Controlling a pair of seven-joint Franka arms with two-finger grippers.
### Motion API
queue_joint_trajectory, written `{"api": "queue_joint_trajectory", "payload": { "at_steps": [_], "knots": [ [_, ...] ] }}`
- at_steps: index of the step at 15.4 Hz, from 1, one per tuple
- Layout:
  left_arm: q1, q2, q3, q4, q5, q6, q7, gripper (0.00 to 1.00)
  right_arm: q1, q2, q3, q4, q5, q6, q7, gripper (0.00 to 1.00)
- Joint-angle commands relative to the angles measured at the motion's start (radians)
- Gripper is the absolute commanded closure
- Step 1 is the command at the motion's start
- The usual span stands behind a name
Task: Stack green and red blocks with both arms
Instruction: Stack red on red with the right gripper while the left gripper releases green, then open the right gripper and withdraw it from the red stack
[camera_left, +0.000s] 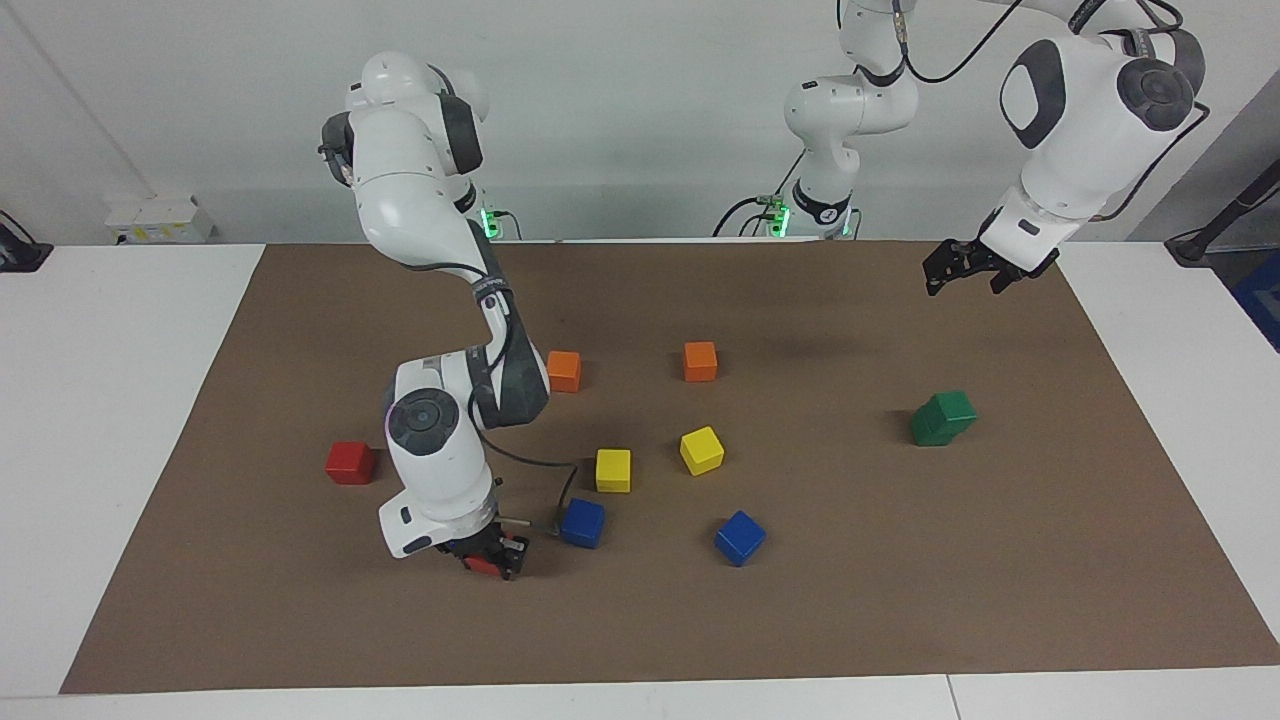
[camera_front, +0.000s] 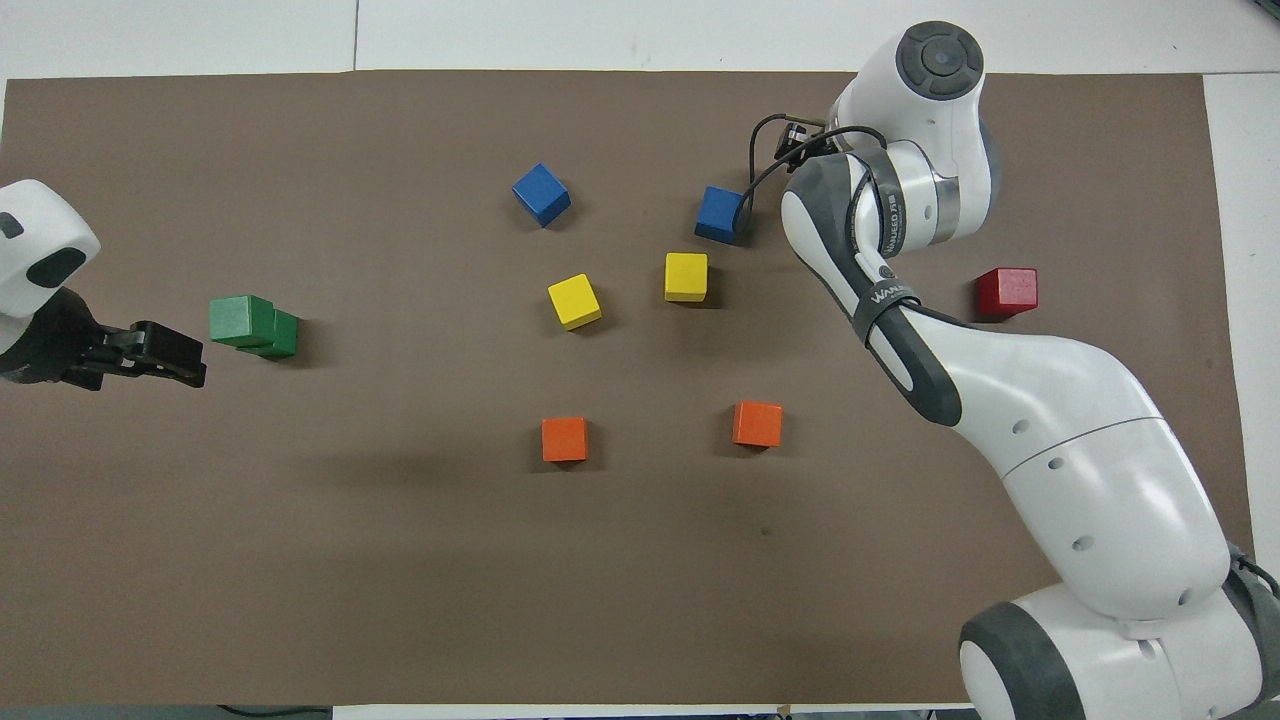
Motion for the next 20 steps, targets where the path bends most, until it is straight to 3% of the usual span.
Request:
{"api": "queue_joint_trajectory", "payload": {
  "at_steps": [1, 5, 7, 10, 12, 14, 16, 20],
  "knots": [
    [-0.013, -0.029, 0.013, -0.029, -0.003, 0.013, 0.009, 0.00, -0.013, -0.047, 0.008, -0.038, 0.002, -0.016, -0.018, 1.00],
    [-0.002, -0.027, 0.015, -0.028, -0.003, 0.018, 0.006, 0.00, -0.080, -0.190, 0.007, -0.087, -0.006, -0.226, -0.220, 1.00],
    [0.001, -0.027, 0.015, -0.026, -0.003, 0.021, 0.015, 0.00, -0.124, -0.338, 0.007, -0.284, -0.004, -0.210, -0.317, 1.00],
    [0.004, -0.029, 0.015, -0.018, -0.003, 0.032, 0.004, 0.00, -0.203, -0.552, 0.007, -0.663, -0.001, 0.035, -0.436, 1.00],
    [0.004, -0.029, 0.013, -0.017, -0.003, 0.033, 0.006, 0.00, -0.235, -0.585, 0.007, -0.749, 0.003, 0.114, -0.454, 1.00],
    [0.006, -0.029, 0.013, -0.018, -0.003, 0.042, 0.007, 0.00, -0.258, -0.592, 0.007, -0.774, 0.003, 0.125, -0.464, 1.00],
    [0.007, -0.026, 0.013, -0.031, -0.003, 0.143, 0.004, 0.00, -0.284, -0.606, 0.007, -0.823, 0.008, 0.164, -0.519, 1.00],
    [0.009, -0.013, 0.015, -0.024, -0.008, 0.165, -0.009, 0.00, -0.300, -0.615, 0.007, -0.862, 0.009, 0.226, -0.540, 1.00]
  ]
}}
